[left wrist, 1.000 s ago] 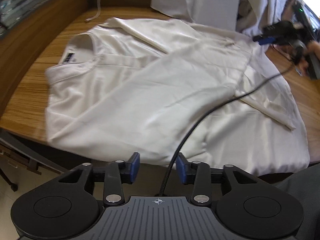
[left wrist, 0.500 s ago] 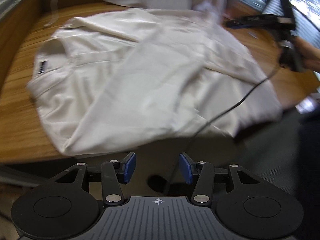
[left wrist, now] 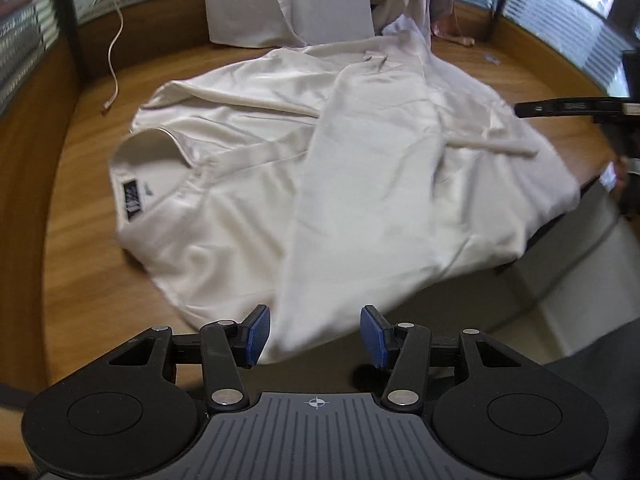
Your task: Fold clothes
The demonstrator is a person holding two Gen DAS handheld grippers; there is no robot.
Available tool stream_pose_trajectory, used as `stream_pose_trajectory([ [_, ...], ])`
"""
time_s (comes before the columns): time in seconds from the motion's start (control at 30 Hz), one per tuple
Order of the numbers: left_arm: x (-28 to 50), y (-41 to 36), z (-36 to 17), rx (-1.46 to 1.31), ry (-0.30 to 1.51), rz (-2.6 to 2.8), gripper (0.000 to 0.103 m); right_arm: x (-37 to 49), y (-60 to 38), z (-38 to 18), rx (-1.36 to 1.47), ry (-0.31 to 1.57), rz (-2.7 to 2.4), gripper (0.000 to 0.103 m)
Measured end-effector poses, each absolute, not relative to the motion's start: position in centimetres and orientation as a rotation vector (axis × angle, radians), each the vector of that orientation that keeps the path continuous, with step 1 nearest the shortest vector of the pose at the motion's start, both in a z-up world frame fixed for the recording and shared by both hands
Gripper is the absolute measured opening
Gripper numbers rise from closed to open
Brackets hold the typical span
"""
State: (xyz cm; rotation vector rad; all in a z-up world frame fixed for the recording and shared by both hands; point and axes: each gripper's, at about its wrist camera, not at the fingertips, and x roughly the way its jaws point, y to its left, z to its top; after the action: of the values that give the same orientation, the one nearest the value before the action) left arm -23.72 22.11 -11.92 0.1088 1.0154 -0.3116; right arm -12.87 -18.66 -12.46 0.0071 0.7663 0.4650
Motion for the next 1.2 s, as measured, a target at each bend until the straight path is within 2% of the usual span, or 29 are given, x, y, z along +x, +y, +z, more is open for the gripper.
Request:
stream_pose_trajectory([
  [0.37, -23.5, 21.9, -14.0, 0.27, 1.013, -0.493, 0.055, -22.1, -13.0, -14.9, -0.044, 0.806, 0.648, 0.045],
  [0.5, -23.5, 21.1, -14.5, 0.329, 1.002, -0.542, 0.055, -22.5, -10.2, -16.0, -0.081, 0.856, 0.702, 0.049],
  [0.87, -23.2, 21.2, -15.5, 0.356, 0.999, -0.528, 0.055, -17.8, -6.2, -18.3, 0.085, 0.948, 0.669, 0.049],
  [0.9, -23.2, 21.3, -15.5, 0.354, 0.998, -0.526, 0.055, -17.7, -5.9, -18.5, 0.083, 0.955, 0.669, 0.044],
  [0.93, -23.2, 21.3, -15.6, 0.353, 0.997, -0.524, 0.055, -17.6, -5.6, -18.6, 0.078, 0.962, 0.664, 0.029],
  [1.0, -23.2, 21.4, -15.6, 0.347, 0.994, -0.516, 0.055, -17.4, -5.3, -19.0, 0.062, 0.99, 0.654, 0.009],
  [1.07, -23.2, 21.6, -15.5, 0.343, 0.986, -0.512, 0.055, -17.7, -5.3, -18.8, 0.067, 0.982, 0.651, 0.004],
  [1.2, -23.4, 21.7, -15.4, 0.347, 0.965, -0.503, 0.054, -18.7, -5.3, -17.6, 0.066, 0.954, 0.644, 0.004],
])
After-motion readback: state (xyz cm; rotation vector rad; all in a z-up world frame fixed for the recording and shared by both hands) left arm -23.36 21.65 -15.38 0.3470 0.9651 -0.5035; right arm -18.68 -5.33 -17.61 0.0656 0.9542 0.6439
